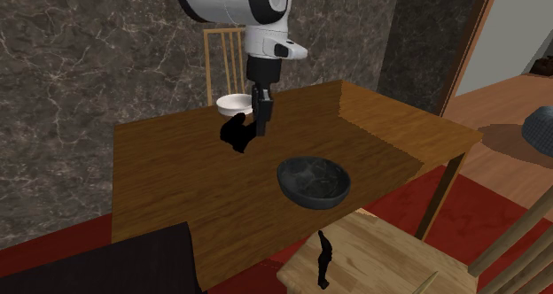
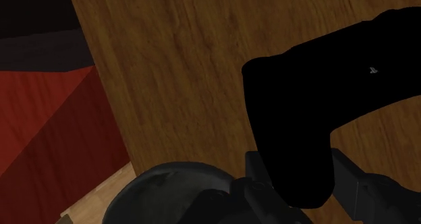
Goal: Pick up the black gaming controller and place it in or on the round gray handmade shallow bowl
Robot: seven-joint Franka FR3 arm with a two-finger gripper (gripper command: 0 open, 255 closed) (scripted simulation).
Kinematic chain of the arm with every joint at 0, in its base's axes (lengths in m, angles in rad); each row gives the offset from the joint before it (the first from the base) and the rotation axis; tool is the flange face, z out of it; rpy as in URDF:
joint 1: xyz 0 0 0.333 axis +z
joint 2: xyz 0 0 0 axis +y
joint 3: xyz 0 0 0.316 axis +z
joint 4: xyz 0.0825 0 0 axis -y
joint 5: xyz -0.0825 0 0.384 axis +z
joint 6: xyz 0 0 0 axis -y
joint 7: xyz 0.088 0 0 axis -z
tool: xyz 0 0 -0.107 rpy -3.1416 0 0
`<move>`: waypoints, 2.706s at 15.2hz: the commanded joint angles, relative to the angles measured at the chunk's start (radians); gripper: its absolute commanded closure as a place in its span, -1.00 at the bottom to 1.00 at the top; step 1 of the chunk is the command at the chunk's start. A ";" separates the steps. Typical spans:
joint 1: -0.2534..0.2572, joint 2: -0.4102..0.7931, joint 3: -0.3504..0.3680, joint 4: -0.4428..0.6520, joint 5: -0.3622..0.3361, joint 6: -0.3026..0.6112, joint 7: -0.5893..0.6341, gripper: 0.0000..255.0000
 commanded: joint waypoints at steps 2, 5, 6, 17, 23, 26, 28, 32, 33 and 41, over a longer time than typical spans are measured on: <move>-0.018 -0.016 -0.004 0.001 0.005 -0.016 -0.025 1.00; -0.062 -0.016 -0.026 0.007 0.002 -0.020 -0.089 1.00; -0.076 -0.014 -0.033 0.012 0.001 -0.023 -0.110 1.00; -0.215 0.056 -0.114 0.138 -0.023 -0.072 -0.324 1.00; -0.210 0.103 -0.122 0.123 -0.038 -0.011 -0.314 1.00; -0.207 0.128 -0.126 0.119 -0.045 0.018 -0.309 1.00; -0.204 0.146 -0.130 0.117 -0.051 0.037 -0.306 1.00; -0.201 0.171 -0.134 0.116 -0.058 0.062 -0.301 1.00; -0.201 0.171 -0.134 0.116 -0.058 0.062 -0.301 1.00; -0.201 0.171 -0.134 0.116 -0.058 0.062 -0.301 -1.00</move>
